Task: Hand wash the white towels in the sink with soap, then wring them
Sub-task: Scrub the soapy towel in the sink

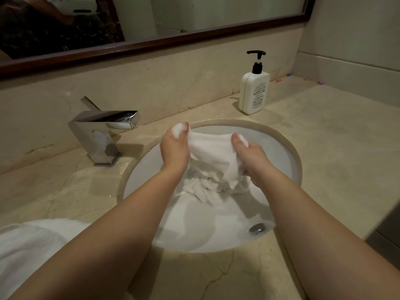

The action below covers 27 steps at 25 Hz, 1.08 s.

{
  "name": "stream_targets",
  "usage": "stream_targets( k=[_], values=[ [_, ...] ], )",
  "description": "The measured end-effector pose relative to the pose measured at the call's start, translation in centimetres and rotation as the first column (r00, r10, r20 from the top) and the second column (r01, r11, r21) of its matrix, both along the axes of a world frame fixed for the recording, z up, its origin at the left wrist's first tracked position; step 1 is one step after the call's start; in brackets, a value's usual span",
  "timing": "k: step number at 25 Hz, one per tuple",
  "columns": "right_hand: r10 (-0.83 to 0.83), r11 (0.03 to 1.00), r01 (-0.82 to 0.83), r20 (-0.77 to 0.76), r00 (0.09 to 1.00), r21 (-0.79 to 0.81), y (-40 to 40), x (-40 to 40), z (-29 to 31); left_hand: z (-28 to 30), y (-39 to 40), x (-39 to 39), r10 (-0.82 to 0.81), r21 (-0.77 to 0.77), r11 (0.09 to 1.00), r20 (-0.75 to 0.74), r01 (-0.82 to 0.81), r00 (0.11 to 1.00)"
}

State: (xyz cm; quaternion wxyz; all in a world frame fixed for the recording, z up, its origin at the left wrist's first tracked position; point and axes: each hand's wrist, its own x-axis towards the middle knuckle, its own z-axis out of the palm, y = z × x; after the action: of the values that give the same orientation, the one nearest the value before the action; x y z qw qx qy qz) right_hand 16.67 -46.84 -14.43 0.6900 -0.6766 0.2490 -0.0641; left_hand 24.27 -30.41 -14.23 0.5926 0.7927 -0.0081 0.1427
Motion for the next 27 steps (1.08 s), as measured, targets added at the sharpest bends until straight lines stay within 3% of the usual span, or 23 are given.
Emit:
stream_targets(
  k=[4,9,12,15,19,21,23,27],
  values=[
    [-0.152,0.988,0.152,0.054,0.987,-0.006,-0.9,-0.1,0.0,-0.5,0.4,0.6,0.136,-0.149,0.976,-0.133,-0.156,0.982],
    [-0.299,0.931,0.327,0.175,0.938,-0.163,-1.2,-0.5,0.8,0.7,0.1,-0.4,0.095,-0.083,0.991,-0.066,-0.100,0.993],
    [-0.284,0.916,0.361,0.355,0.891,-0.174,-0.6,-0.6,1.6,1.5,-0.5,-1.4,-0.045,-0.099,0.994,-0.009,0.044,0.999],
    [-0.244,0.945,0.320,0.491,0.836,-0.076,0.0,-1.0,2.4,2.2,-2.1,-2.7,-0.233,-0.323,0.926,-0.080,0.196,0.969],
    [-0.280,0.952,0.303,0.498,0.821,0.037,1.0,-1.2,2.5,2.2,-4.2,-3.7,-0.351,-0.542,0.814,-0.175,0.208,0.920],
    [-0.415,0.908,0.390,0.462,0.784,0.154,1.7,-1.0,2.3,2.4,-5.0,-4.6,-0.363,-0.554,0.807,-0.193,0.204,0.912],
    [-0.480,0.871,0.470,0.446,0.755,0.141,2.2,-1.0,2.1,2.4,-5.6,-5.4,-0.389,-0.539,0.810,-0.204,0.229,0.898],
    [-0.296,0.917,0.391,0.525,0.798,-0.077,3.3,-1.2,2.3,1.6,-6.1,-5.6,-0.354,-0.442,0.863,-0.187,0.243,0.916]
  ],
)
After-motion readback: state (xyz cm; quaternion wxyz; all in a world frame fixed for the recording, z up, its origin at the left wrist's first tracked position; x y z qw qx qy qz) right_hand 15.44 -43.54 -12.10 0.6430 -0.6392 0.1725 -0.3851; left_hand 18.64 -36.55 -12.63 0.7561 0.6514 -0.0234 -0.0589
